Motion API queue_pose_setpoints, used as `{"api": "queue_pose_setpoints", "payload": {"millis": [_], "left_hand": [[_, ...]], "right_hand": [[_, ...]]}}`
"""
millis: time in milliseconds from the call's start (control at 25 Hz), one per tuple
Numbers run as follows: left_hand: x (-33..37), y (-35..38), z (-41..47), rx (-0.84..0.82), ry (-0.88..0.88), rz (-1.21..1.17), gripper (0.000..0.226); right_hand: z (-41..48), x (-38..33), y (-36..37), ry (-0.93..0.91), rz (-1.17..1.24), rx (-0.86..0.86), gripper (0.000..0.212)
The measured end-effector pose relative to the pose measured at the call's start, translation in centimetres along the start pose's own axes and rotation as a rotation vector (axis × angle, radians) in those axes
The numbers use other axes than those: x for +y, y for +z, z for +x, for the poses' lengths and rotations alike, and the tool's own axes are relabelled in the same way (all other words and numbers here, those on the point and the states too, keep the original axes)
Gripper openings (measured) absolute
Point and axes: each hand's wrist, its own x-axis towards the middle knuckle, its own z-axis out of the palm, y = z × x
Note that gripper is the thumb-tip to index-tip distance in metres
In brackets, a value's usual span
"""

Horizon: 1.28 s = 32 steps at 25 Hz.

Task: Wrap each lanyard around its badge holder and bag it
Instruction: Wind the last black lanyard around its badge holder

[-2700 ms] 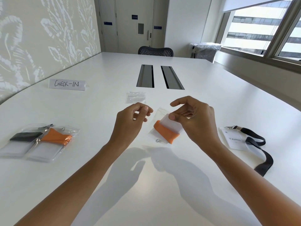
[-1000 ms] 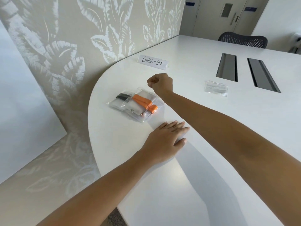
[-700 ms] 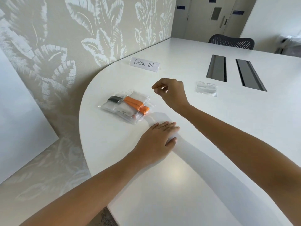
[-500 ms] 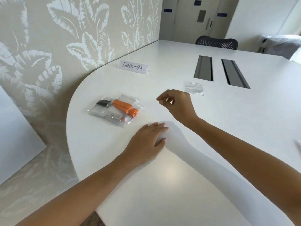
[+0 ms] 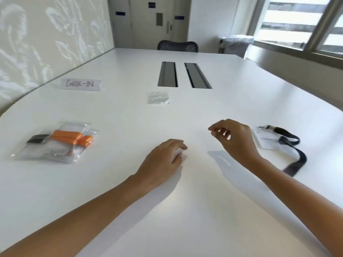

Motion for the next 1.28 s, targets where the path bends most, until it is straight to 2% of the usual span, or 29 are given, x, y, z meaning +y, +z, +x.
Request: {"api": "queue_pose_setpoints", "payload": {"millis": [120,240,360,480,560,640,800,880,1000,1080,1200,1280], "left_hand": [[2.4,2.9,2.2,-0.084,0.091,0.001,0.025],[3.7,5.4,4.4,-0.192,0.126,0.043,0.034],[4.1,6.8,6.3,-0.247,0.127,0.138,0.044],[3.5,7.4,6.9,-0.2,0.121,0.177,0.044],[3.4,7.8,6.5,-0.155,0.125,0.193,0.043],[3.4,8.1,6.4,-0.127,0.133,0.199,0.043],[3.5,8.1,6.2,-0.109,0.134,0.2,0.042],[3.6,8.1,6.1,-0.1,0.134,0.199,0.042],[3.6,8.1,6.0,-0.098,0.139,0.196,0.04],[3.7,7.8,6.0,-0.084,0.154,0.16,0.036],[4.1,6.9,6.0,0.04,0.057,-0.161,0.03],[4.5,6.2,6.3,0.129,-0.014,-0.386,0.038]], "right_hand": [[-1.8,4.7,-2.6,0.294,-0.182,0.046,0.019],[-2.8,8.3,-4.9,0.537,-0.324,0.072,0.032],[-3.5,9.9,-6.3,0.645,-0.347,0.029,0.044],[-3.8,10.5,-6.5,0.711,-0.352,-0.043,0.066],[-3.5,10.6,-6.6,0.708,-0.41,-0.058,0.072],[-2.8,10.5,-7.0,0.681,-0.497,-0.093,0.065],[-1.9,9.6,-7.5,0.568,-0.688,-0.272,0.031],[-1.9,9.3,-7.3,0.523,-0.722,-0.284,0.016],[-1.8,9.0,-7.5,0.525,-0.577,-0.161,0.01],[-1.6,8.4,-8.0,0.567,-0.358,-0.08,0.013],[-1.7,6.4,-8.4,0.669,0.202,-0.024,0.017],[-1.6,4.9,-8.5,0.677,0.544,-0.061,0.02]]}}
